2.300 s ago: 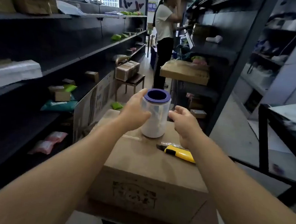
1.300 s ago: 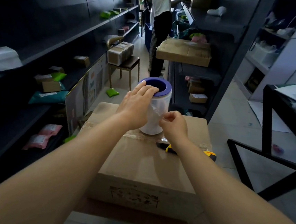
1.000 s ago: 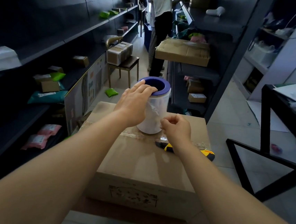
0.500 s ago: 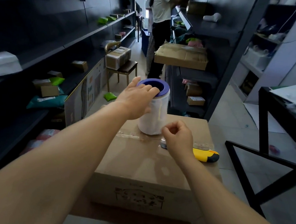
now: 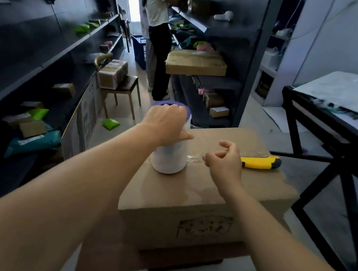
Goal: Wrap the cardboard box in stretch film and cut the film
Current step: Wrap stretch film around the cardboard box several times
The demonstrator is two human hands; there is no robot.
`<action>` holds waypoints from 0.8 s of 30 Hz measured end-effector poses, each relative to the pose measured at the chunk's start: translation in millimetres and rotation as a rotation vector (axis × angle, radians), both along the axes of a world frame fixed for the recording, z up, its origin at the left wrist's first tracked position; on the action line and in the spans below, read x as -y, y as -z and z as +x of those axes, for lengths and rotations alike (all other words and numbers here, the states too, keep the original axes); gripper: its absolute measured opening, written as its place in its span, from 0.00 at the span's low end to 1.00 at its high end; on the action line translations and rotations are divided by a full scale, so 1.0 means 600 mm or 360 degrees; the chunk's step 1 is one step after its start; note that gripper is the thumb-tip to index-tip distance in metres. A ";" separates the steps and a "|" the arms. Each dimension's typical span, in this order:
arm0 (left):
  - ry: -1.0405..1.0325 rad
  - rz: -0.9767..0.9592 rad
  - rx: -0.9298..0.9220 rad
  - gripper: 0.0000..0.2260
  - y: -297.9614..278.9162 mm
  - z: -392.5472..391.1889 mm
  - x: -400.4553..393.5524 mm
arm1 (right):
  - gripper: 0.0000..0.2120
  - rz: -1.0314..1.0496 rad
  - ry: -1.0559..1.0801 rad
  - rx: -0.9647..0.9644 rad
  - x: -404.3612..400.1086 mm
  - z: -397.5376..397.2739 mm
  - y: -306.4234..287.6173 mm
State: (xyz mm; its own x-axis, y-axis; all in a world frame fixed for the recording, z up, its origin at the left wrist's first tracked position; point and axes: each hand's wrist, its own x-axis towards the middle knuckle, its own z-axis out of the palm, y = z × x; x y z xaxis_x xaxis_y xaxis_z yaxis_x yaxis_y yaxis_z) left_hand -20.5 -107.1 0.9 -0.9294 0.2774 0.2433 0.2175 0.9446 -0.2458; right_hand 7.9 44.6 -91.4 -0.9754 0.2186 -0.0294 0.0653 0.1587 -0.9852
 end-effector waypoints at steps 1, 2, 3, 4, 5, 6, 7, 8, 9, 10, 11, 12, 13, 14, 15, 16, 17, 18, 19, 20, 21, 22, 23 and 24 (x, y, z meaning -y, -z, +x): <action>-0.0019 0.0015 0.0007 0.24 0.001 0.005 0.003 | 0.18 -0.0006 0.0004 0.0008 0.005 0.009 0.001; -0.0013 0.0033 0.0035 0.25 0.002 0.010 0.007 | 0.16 -0.0007 0.0001 0.0016 0.008 0.019 0.001; 0.0031 0.0043 0.0093 0.25 0.001 0.013 0.012 | 0.14 -0.0005 0.0002 0.0018 0.009 0.028 0.001; 0.0104 0.0039 0.0175 0.25 -0.001 0.015 0.018 | 0.12 -0.0010 0.0013 0.0006 0.008 0.035 0.000; 0.0182 0.0017 0.0261 0.24 -0.006 0.018 0.025 | 0.10 -0.0011 0.0033 -0.0010 0.007 0.042 0.000; 0.0247 -0.0024 0.0322 0.22 -0.012 0.022 0.032 | 0.09 -0.0005 0.0048 -0.0030 0.005 0.047 0.000; 0.0286 -0.0071 0.0352 0.20 -0.016 0.026 0.039 | 0.09 0.0016 0.0051 -0.0042 0.004 0.053 0.000; 0.0302 -0.0099 0.0361 0.18 -0.019 0.029 0.045 | 0.08 0.0035 0.0043 -0.0051 0.003 0.059 0.000; 0.0303 -0.0090 0.0357 0.16 -0.019 0.031 0.048 | 0.08 0.0043 0.0038 -0.0060 0.003 0.063 0.001; 0.0296 -0.0055 0.0350 0.15 -0.018 0.035 0.049 | 0.08 0.0036 0.0038 -0.0065 0.004 0.066 0.002; 0.0293 -0.0018 0.0342 0.15 -0.016 0.039 0.047 | 0.07 0.0020 0.0044 -0.0068 0.005 0.069 0.002; 0.0294 0.0003 0.0333 0.14 -0.014 0.045 0.045 | 0.07 -0.0007 0.0050 -0.0071 0.007 0.072 0.002; 0.0292 0.0010 0.0323 0.14 -0.013 0.052 0.044 | 0.07 -0.0028 0.0052 -0.0076 0.010 0.075 0.002; 0.0285 0.0006 0.0315 0.13 -0.013 0.059 0.046 | 0.07 -0.0038 0.0056 -0.0082 0.012 0.078 0.003; 0.0271 -0.0006 0.0307 0.13 -0.013 0.068 0.050 | 0.07 -0.0042 0.0060 -0.0087 0.015 0.080 0.006; 0.0250 -0.0023 0.0296 0.14 -0.014 0.078 0.056 | 0.07 -0.0053 0.0063 -0.0089 0.018 0.083 0.009; 0.0220 -0.0037 0.0281 0.15 -0.015 0.089 0.065 | 0.07 -0.0065 0.0058 -0.0088 0.024 0.088 0.011; 0.0185 -0.0046 0.0270 0.16 -0.016 0.100 0.075 | 0.07 -0.0084 0.0044 -0.0085 0.032 0.093 0.011; 0.0151 -0.0052 0.0262 0.16 -0.017 0.112 0.085 | 0.06 -0.0098 0.0027 -0.0078 0.041 0.098 0.012; 0.0122 -0.0055 0.0258 0.16 -0.019 0.122 0.096 | 0.05 -0.0104 0.0011 -0.0072 0.052 0.104 0.013; 0.0096 -0.0052 0.0255 0.17 -0.021 0.133 0.107 | 0.05 -0.0105 0.0000 -0.0068 0.064 0.110 0.013; 0.0073 -0.0046 0.0252 0.17 -0.021 0.142 0.118 | 0.05 -0.0112 -0.0004 -0.0064 0.077 0.118 0.013; 0.0052 -0.0040 0.0243 0.18 -0.022 0.151 0.131 | 0.05 -0.0122 -0.0006 -0.0064 0.091 0.125 0.013; 0.0036 -0.0041 0.0231 0.18 -0.023 0.158 0.145 | 0.06 -0.0134 -0.0008 -0.0066 0.104 0.133 0.013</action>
State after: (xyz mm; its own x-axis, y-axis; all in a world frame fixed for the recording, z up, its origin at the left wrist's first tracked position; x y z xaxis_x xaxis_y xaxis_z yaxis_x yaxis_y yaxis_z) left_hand 74.2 -193.9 14.6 -0.9478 0.3028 0.0996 0.2734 0.9330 -0.2341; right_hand 87.8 -17.9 -99.0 -0.9772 0.2124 -0.0071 0.0237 0.0756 -0.9969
